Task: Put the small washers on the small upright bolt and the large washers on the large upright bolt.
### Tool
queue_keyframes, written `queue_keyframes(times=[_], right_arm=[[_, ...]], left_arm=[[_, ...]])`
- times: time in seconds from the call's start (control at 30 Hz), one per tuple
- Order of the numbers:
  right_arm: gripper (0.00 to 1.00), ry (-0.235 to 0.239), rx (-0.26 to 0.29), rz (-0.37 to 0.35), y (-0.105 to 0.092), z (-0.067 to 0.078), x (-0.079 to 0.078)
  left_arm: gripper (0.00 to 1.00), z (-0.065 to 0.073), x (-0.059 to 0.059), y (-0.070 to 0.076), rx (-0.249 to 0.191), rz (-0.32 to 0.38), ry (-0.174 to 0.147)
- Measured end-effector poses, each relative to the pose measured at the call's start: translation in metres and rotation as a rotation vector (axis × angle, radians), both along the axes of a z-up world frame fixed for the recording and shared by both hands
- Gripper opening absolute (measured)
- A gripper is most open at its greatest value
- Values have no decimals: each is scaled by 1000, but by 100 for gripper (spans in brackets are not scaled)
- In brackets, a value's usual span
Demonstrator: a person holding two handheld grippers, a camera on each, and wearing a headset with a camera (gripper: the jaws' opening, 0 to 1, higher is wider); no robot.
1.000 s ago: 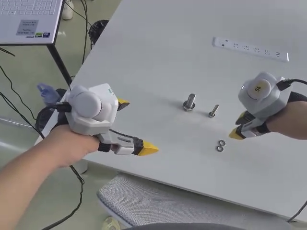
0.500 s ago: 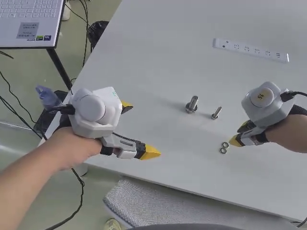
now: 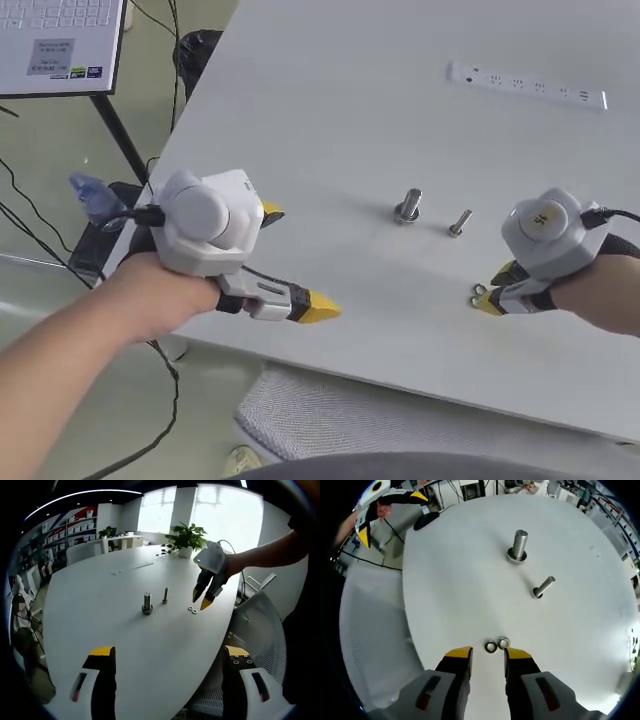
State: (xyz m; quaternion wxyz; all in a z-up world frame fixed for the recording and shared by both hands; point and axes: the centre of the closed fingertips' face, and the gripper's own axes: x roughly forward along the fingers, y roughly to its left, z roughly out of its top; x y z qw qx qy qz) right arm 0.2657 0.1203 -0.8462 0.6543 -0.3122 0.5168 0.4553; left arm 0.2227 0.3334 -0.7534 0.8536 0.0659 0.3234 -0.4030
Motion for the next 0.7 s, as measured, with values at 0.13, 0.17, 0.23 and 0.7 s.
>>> queue_keyframes(times=[0.13, 0.17, 0.23, 0.7], right_arm=[[27, 5, -4, 2, 2, -7, -3], [27, 5, -10, 3, 2, -10, -3], [27, 1, -15, 2, 1, -13, -2], [26, 11, -9, -12, 0, -22, -4]], left_arm=[[88, 0, 0, 1, -3, 1, 2], [87, -1, 0, 1, -3, 1, 5], [87, -1, -1, 1, -2, -2, 9], [87, -2, 0, -1, 2, -9, 16]])
